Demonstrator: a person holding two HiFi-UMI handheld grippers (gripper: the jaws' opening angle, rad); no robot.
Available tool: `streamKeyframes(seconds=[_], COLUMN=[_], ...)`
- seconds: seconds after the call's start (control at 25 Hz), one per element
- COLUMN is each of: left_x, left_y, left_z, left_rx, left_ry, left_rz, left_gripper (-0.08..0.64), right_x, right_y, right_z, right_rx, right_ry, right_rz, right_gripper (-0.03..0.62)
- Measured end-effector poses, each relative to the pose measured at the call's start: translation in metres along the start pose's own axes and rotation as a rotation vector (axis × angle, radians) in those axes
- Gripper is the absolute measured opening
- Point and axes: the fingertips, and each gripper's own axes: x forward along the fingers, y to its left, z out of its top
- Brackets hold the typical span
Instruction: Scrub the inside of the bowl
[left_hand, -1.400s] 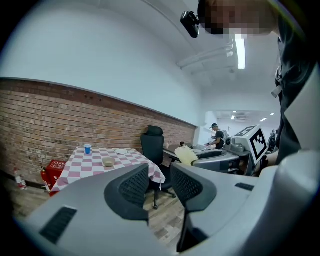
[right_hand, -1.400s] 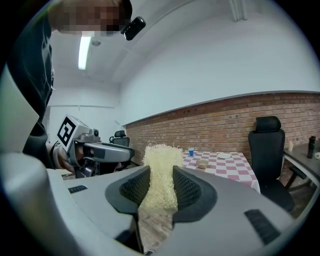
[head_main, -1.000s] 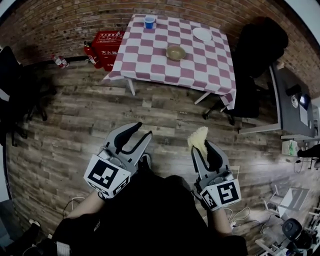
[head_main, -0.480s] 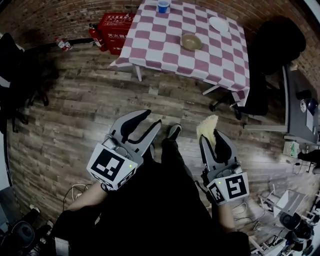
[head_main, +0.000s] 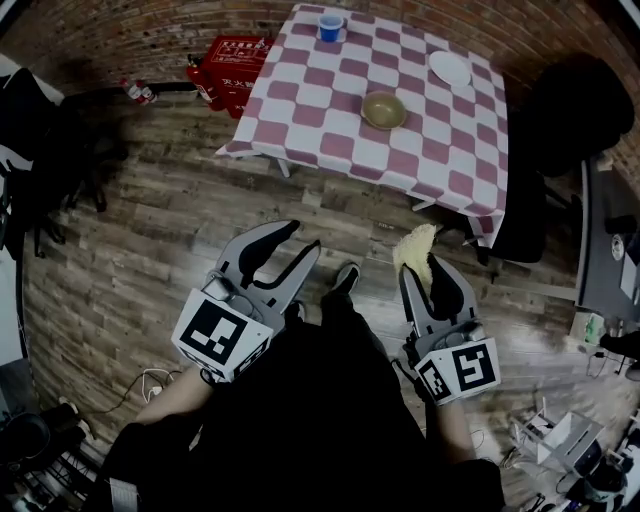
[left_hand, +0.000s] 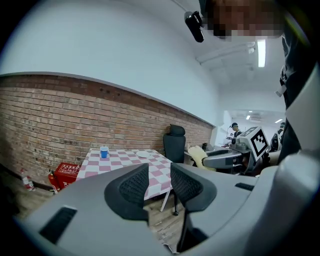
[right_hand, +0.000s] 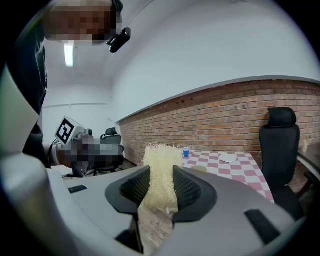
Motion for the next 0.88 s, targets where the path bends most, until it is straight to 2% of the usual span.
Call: streamKeyframes(seconds=[0.24,0.44,0.88], left_x=[0.050,0.081,0.117], left_y=[0.010,0.007,0.024], left_z=[0.022,0.042,0.050], left_rx=[-0.009,0.014,-0.015], left_ry=[0.013,-0.002,-0.003], left_rz=[0.044,0.063,0.109], left_gripper=[0.146,0.146,0.146], right_x=[0.024,0.036,0.061], right_y=[-0.051,-0.084,-0.125], right_z=[0.018,0.025,0.027], right_rx=[-0.006,-0.015,-0.022], right_ry=[0.004,0.004,0.037], right_rz=[0.047,0.079,0.106], right_gripper=[0.155,0.155,0.155])
